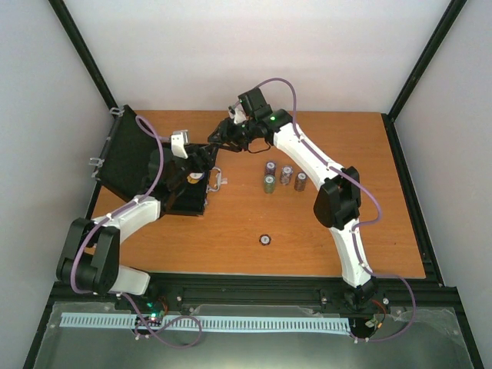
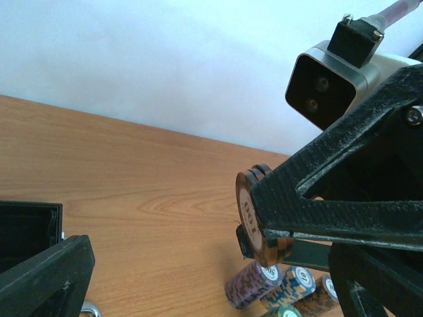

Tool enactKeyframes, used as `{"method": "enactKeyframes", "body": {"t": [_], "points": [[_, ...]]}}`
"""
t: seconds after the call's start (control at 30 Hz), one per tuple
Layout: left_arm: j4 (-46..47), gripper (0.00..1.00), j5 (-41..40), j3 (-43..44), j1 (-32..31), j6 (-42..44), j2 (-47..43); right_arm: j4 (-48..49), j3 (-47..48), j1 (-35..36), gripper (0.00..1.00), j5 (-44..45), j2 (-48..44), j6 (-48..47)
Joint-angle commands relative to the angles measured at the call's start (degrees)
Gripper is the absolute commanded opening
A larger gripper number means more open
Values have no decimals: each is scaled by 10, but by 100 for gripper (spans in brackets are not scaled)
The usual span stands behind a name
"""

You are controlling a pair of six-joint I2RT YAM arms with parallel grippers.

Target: Pack up texas hold em set

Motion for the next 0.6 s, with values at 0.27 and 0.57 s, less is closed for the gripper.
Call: {"method": "enactKeyframes", "body": {"t": [0.27,0.57], "points": [[103,100,-49,41,-3,-16,43,39,20,-3,22,-52,11,45],[87,74,-63,101,-4,-18,73,32,19,-3,22,-65,9,41]]}}
